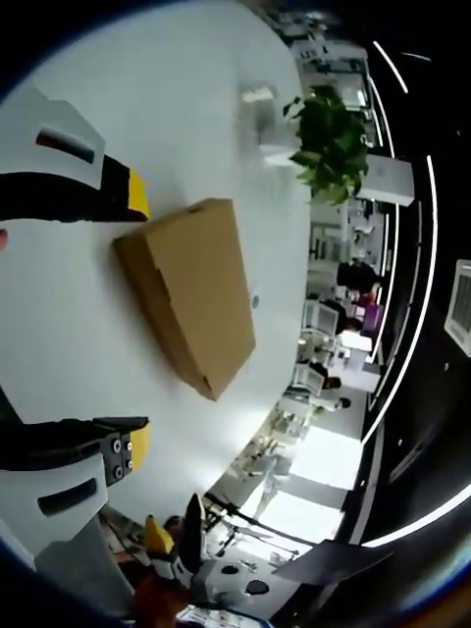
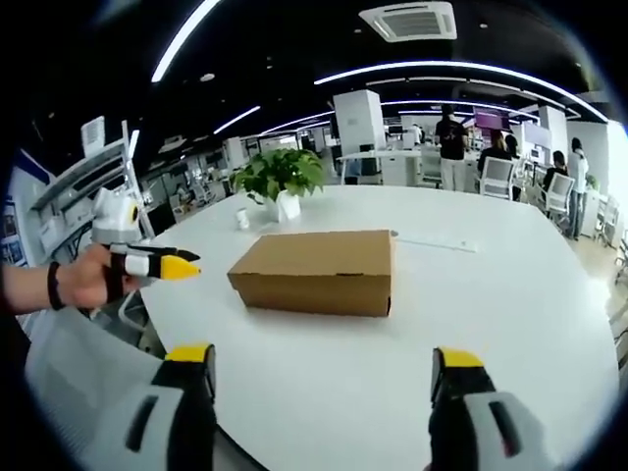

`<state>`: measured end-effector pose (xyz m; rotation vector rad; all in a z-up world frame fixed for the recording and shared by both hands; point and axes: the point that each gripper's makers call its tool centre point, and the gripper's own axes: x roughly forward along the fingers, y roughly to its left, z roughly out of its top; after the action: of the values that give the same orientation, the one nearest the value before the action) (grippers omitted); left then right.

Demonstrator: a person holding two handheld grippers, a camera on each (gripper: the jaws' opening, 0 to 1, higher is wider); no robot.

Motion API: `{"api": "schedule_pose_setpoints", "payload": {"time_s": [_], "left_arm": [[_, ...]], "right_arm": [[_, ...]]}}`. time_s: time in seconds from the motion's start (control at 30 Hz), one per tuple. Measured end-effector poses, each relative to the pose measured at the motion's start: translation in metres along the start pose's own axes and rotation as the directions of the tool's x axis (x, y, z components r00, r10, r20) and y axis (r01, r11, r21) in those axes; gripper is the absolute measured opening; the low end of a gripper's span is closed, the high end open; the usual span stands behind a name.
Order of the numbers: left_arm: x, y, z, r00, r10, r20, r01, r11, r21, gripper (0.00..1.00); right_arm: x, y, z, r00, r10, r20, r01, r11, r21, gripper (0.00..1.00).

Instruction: Operate the shoe box by opening the lid, removing the specified soft item, and placing it in the target area until the item is outside and the box remains undamaged.

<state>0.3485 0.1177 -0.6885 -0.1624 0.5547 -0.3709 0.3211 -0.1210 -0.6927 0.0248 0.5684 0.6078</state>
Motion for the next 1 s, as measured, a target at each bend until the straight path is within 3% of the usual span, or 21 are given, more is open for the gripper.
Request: {"api": "schedule_pose_setpoints", "payload": {"time_s": [0.33, 0.77, 1.0], "left_arm": [[0.003, 0.012, -0.003, 1.0, 0.022, -0.009, -0.022, 0.998, -0.055, 0.84], [0.02, 0.021, -0.009, 0.999, 0.026, -0.035, -0.028, 0.997, -0.071, 0.83], [0.026, 0.037, -0.01, 0.999, 0.042, -0.035, -0.045, 0.994, -0.097, 0.83]], "right_arm": [[0.016, -0.019, 0.0, 1.0, 0.01, -0.028, -0.009, 1.0, 0.002, 0.9], [0.041, -0.025, 0.005, 0.998, 0.037, -0.056, -0.038, 0.999, -0.015, 0.9], [0.059, -0.029, 0.003, 0.995, 0.064, -0.079, -0.067, 0.997, -0.027, 0.9]]}}
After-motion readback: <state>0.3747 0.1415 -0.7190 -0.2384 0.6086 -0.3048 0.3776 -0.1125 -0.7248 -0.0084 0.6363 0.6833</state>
